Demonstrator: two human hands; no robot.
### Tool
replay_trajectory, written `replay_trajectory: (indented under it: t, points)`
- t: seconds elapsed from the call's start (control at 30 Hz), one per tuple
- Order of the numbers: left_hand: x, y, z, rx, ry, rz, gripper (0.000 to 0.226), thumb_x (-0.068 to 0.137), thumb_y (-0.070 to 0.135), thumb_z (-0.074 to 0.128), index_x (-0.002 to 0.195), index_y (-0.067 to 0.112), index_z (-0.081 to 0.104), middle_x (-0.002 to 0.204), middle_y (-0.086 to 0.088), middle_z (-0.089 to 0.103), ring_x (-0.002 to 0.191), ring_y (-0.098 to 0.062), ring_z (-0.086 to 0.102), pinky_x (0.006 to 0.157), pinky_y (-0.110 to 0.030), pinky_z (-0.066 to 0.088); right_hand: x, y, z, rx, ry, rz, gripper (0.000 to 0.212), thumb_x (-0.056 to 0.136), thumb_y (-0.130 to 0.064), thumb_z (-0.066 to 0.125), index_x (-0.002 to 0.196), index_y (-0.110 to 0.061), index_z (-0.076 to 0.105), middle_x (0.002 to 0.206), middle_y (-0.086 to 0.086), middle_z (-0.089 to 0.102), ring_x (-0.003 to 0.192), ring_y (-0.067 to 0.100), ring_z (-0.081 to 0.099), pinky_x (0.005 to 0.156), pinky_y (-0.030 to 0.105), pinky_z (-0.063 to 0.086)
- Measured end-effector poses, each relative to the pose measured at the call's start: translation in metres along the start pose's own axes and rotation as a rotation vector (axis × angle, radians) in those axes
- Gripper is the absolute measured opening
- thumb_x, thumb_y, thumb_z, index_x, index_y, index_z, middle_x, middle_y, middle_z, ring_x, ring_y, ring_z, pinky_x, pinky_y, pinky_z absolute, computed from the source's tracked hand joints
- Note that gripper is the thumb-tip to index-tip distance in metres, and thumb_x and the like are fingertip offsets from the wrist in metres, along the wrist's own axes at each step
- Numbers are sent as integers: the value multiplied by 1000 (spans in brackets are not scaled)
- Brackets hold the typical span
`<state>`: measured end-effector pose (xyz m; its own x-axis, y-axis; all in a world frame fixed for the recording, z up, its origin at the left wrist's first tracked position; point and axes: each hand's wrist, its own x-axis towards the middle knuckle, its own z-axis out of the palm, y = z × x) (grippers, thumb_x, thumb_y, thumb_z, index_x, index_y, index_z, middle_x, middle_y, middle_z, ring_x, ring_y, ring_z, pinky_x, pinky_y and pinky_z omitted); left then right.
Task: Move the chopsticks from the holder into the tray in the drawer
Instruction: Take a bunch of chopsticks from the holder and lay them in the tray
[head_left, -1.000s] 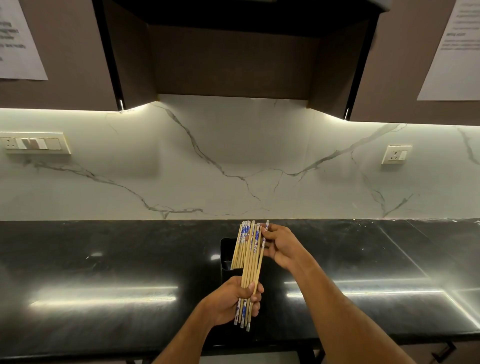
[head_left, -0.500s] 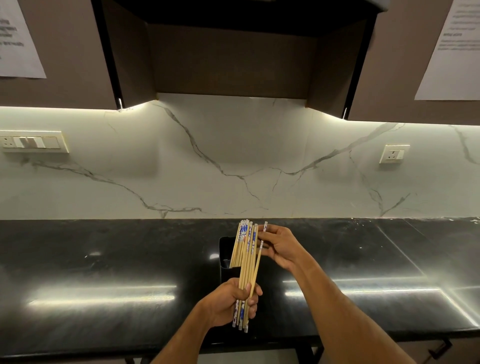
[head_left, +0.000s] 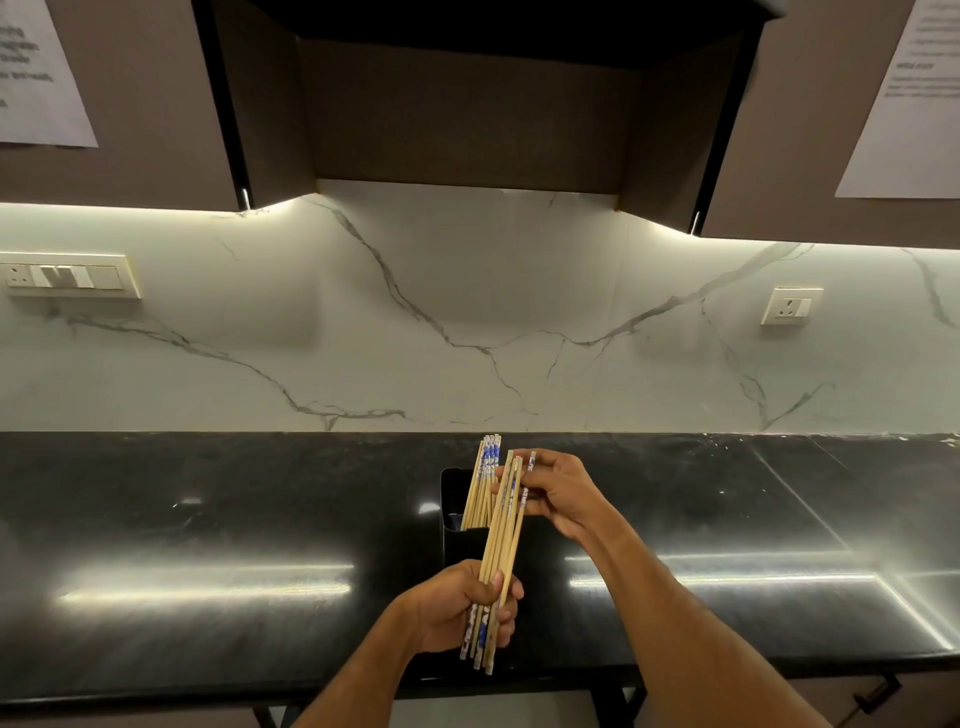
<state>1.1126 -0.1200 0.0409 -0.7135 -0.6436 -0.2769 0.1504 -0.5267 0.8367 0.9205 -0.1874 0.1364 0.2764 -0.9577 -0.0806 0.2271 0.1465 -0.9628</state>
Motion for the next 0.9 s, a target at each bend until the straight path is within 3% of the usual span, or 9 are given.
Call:
replay_trajectory:
  t: [0.23, 0.63, 0.77, 0.9]
  points:
    - [-2, -2, -2, -9, -36, 18, 21, 102, 25, 58, 108, 6, 64, 86, -9, 58, 81, -21, 61, 84, -38, 52, 0, 4, 1, -63, -6, -38, 26, 96, -4, 64, 122, -4, 64, 110, 24, 74, 101, 41, 74, 81, 53, 62]
    - [-1, -10, -11, 37, -49, -7, 20, 104, 25, 56, 107, 8, 63, 87, -9, 59, 84, -23, 61, 89, -41, 51, 1, 7, 4, -30, -7, 54, 22, 98, 0, 58, 120, 2, 64, 111, 26, 74, 101, 40, 75, 72, 42, 65]
    - [-2, -13, -14, 55, 14, -20, 19, 101, 30, 60, 105, 11, 65, 87, -8, 60, 85, -23, 63, 90, -42, 51, 6, 7, 8, -109, 89, 107, 15, 97, 3, 58, 108, 3, 68, 101, 22, 77, 94, 37, 77, 70, 42, 65]
    - [-2, -16, -14, 48, 99, -7, 20, 100, 30, 61, 106, 12, 65, 87, -7, 60, 81, -21, 63, 85, -39, 53, 13, -1, 12, -232, 312, 45, 12, 94, 2, 64, 104, -2, 68, 85, 16, 79, 78, 30, 79, 65, 40, 65]
